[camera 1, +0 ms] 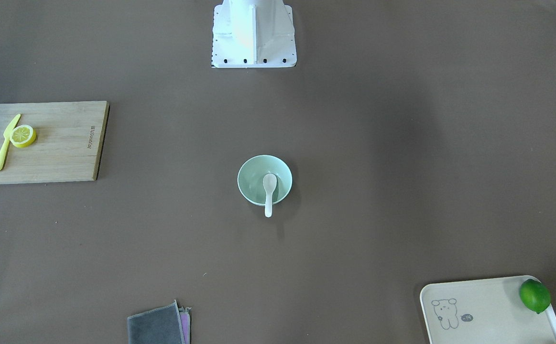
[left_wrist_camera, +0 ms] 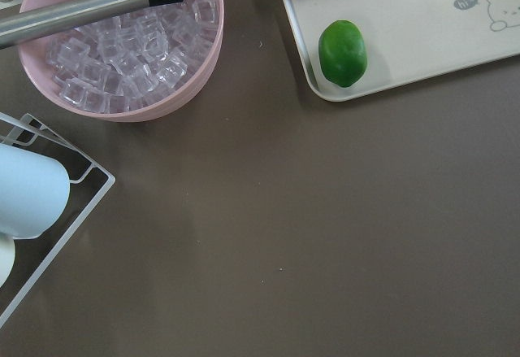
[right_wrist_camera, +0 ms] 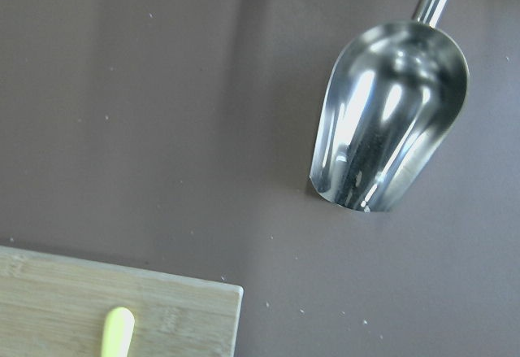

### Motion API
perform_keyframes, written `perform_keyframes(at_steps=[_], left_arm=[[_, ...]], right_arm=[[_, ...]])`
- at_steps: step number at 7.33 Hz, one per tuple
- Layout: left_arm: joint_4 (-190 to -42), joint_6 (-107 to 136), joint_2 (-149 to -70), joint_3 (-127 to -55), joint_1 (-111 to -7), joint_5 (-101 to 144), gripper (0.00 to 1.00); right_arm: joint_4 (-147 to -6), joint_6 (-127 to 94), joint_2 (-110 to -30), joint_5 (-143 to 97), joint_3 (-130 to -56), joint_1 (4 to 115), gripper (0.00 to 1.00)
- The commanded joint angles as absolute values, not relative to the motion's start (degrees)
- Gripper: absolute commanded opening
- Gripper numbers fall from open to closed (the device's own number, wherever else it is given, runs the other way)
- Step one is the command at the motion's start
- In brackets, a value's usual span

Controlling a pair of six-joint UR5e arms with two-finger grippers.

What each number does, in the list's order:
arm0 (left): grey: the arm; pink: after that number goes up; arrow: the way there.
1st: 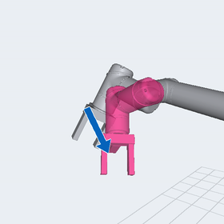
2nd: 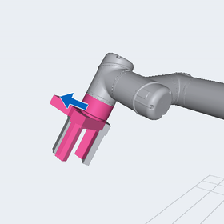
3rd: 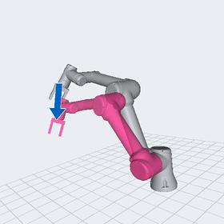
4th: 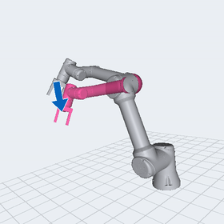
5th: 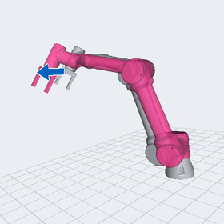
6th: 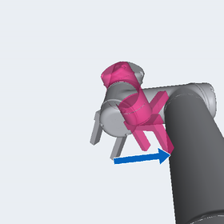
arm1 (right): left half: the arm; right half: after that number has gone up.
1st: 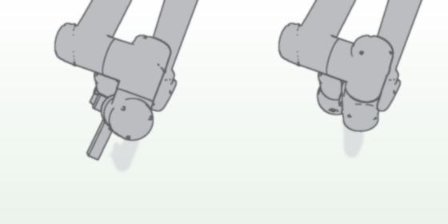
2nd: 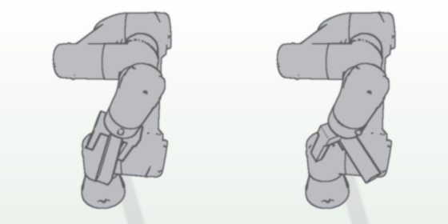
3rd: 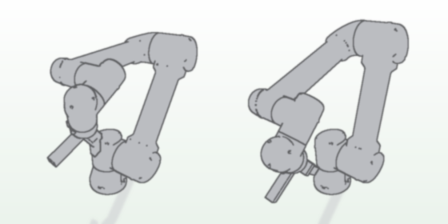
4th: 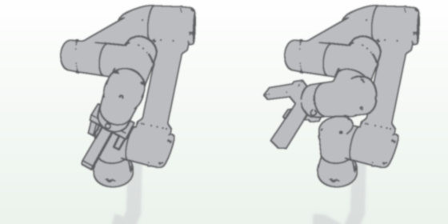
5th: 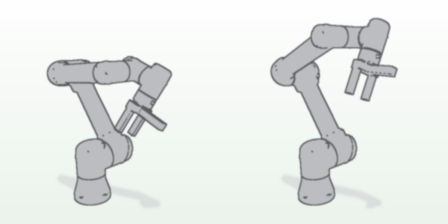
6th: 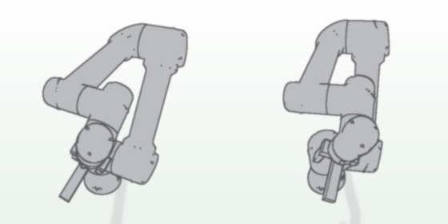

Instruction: Place spoon in bowl

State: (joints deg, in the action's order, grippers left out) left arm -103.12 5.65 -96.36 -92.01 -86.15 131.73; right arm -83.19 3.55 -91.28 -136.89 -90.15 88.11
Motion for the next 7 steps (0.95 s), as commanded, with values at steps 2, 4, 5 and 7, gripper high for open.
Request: perform_keyframes(at_steps=[2, 4, 5, 7], left_arm=[[-103.10, 5.71, -94.49, -92.11, -88.24, 131.75, 0.98], [-103.18, 5.71, -91.51, -92.11, -89.73, 131.75, 0.98], [-103.18, 5.63, -90.71, -92.20, -90.61, 131.84, 0.98], [-103.18, 5.62, -90.35, -92.29, -91.05, 131.84, 0.98]], right_arm=[[-83.85, 5.01, -91.76, -137.46, -90.70, 91.84, 1.00], [-83.85, 5.36, -92.46, -137.46, -90.88, 92.72, 1.00], [-83.85, 5.27, -92.63, -136.24, -90.88, 92.46, 1.00], [-83.85, 5.01, -92.46, -136.14, -90.88, 92.55, 1.00]])
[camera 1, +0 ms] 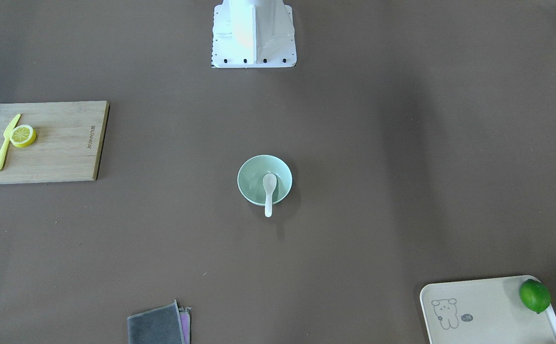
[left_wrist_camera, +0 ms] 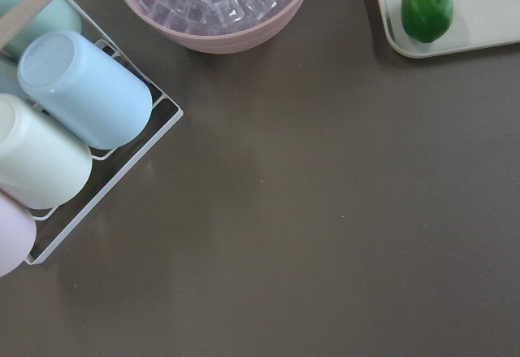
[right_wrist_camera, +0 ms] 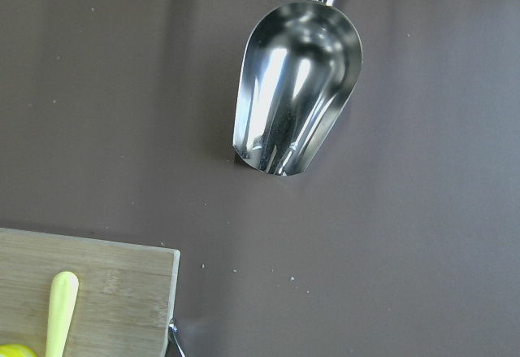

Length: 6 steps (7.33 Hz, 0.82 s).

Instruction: Place spoon in bowl

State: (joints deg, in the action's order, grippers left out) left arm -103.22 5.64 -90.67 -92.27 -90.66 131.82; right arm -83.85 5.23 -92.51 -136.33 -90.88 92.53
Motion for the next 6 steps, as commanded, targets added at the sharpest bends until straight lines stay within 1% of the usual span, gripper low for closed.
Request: perform_keyframes(at_steps=[1, 6], left_arm=[[-103.27, 5.62, -90.35, -92.29, -91.05, 131.84, 0.98], [-103.18, 5.62, -90.35, -92.02, -91.05, 131.75, 0.98]], right_arm=[[-83.85, 4.92, -92.29, -136.14, -90.88, 92.46, 1.00], [-83.76, 4.75, -91.84, -136.14, -90.79, 92.46, 1.00]])
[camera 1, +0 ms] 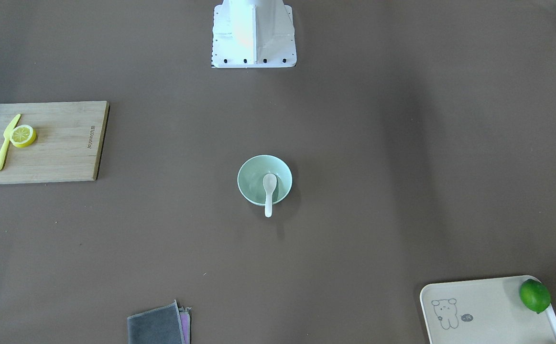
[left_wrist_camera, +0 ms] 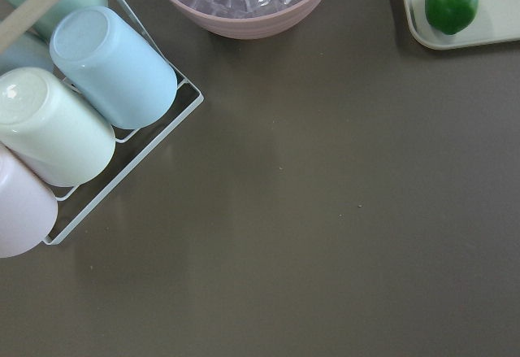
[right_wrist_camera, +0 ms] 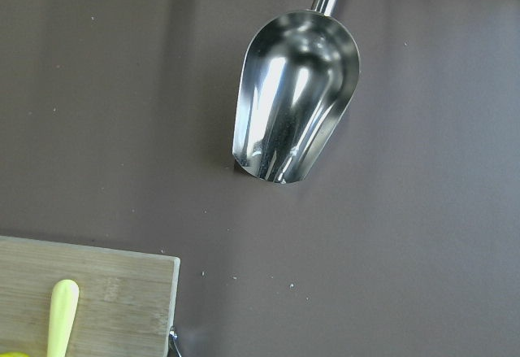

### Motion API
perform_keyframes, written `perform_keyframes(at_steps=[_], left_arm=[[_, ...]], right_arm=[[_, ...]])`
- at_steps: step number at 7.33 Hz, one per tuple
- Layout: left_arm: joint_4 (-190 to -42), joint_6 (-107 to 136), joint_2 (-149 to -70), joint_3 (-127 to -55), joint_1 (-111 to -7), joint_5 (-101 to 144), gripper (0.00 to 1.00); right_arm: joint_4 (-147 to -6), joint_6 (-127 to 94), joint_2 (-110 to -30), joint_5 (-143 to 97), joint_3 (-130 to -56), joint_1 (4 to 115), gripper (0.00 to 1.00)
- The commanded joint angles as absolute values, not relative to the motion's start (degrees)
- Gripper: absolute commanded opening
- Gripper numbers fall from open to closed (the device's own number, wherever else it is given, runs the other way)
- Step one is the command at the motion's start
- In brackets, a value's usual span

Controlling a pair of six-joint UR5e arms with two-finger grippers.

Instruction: Place spoon in bowl

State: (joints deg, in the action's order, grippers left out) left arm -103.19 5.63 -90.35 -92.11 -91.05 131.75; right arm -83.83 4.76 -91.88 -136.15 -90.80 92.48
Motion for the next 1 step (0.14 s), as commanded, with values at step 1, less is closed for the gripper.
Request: perform_keyframes(at_steps=[1], left_arm=[[-103.18, 5.62, -90.35, -92.02, -91.05, 131.66, 0.98]], right_arm=[[-83.76, 4.75, -91.76, -136.14, -90.79, 92.46, 1.00]])
